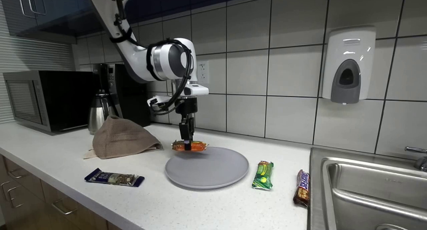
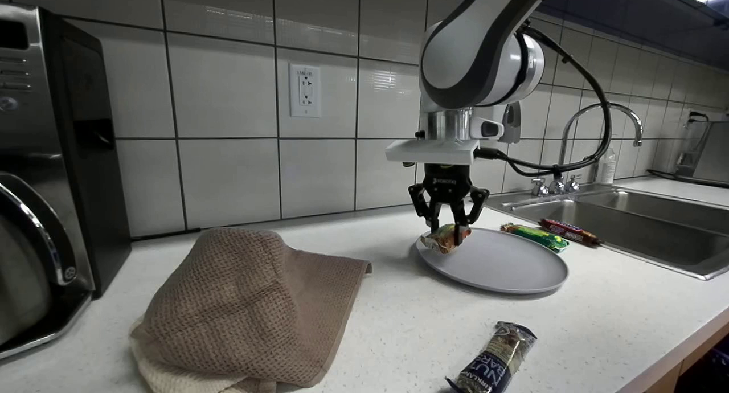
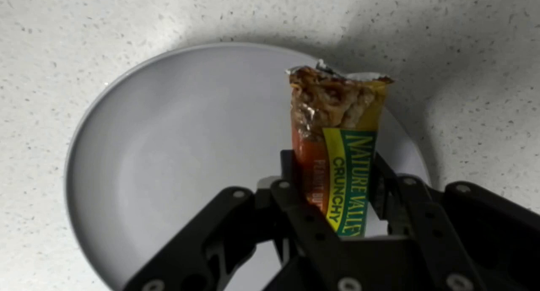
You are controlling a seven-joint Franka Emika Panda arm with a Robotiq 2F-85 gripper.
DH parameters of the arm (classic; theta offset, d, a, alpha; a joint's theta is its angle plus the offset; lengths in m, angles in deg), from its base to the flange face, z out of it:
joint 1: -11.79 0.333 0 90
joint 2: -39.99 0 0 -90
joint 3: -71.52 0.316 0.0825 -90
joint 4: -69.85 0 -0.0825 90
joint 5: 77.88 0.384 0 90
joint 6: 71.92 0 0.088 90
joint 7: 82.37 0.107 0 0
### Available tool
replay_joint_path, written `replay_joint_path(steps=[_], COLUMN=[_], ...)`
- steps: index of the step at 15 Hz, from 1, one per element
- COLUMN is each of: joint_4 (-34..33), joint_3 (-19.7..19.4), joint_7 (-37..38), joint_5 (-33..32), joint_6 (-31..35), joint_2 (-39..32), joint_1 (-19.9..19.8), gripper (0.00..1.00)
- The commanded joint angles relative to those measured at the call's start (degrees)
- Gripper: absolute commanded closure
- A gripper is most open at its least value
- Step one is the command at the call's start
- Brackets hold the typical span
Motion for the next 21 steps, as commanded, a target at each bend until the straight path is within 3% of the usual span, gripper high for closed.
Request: replay_joint_path(steps=[1, 10, 11, 12, 16, 21], joint_4=[-2.55, -3.54, -3.40, -3.17, -1.85, 0.19], joint_3=[-0.40, -1.02, -1.06, -1.06, -0.88, 0.35], joint_7=[-3.05, -3.84, -3.82, -3.79, -2.64, -1.47], joint_5=[1.75, 2.56, 2.66, 2.82, 2.35, 3.03], joint_6=[-0.15, -0.15, -0.14, -0.15, 0.15, 0.78], joint_2=[-2.09, -3.65, -3.46, -3.06, -0.57, 2.76], joint_1=[-0.91, -1.02, -0.95, -0.85, 0.30, 1.93], gripper=[0.84, 0.84, 0.34, 0.32, 0.03, 0.00])
